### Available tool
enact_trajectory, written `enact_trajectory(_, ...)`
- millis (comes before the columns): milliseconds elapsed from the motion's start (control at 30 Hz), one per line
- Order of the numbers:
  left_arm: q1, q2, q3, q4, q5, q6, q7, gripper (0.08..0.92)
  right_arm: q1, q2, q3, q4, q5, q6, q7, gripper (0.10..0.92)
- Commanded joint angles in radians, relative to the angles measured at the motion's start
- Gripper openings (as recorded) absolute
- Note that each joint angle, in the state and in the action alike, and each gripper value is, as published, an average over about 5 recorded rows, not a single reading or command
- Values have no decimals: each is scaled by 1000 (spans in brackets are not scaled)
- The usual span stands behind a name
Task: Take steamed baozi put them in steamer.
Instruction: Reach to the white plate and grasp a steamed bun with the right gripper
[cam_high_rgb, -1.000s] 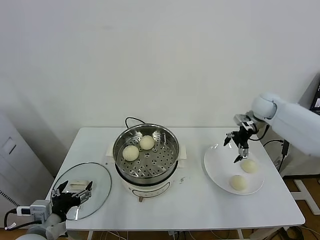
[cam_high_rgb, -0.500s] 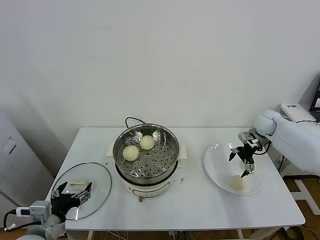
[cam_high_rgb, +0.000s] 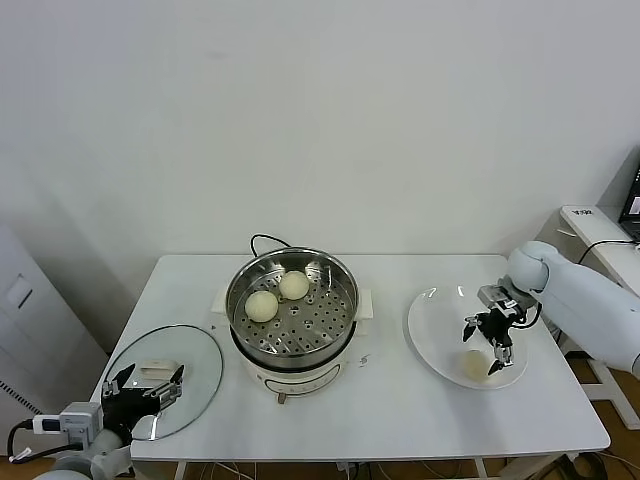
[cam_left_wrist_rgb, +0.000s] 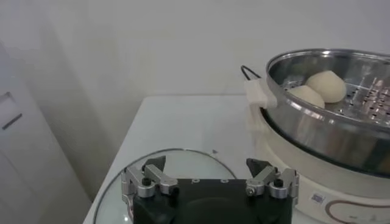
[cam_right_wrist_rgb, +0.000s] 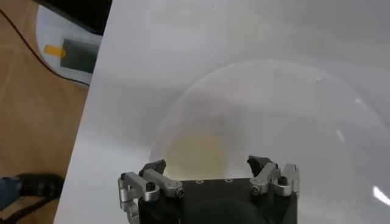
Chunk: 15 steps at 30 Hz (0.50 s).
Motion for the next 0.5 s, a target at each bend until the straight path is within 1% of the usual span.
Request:
enact_trajectory(33,0,0,1,0,1,1,0,823,-44,14,44,-18,-57,11,3,798)
enact_trajectory(233,4,2,-2,0,2,0,0,823,-62,33,71,-41,-95,14,-5,718)
enact_trajectory(333,5,3,-3,0,2,0,0,823,-66,36,79,-48,-99,9,-6,652)
enact_trajectory(500,1,3,-2,0,3,2,-1,823,-67,40,85,-47,-81,-4,1,514)
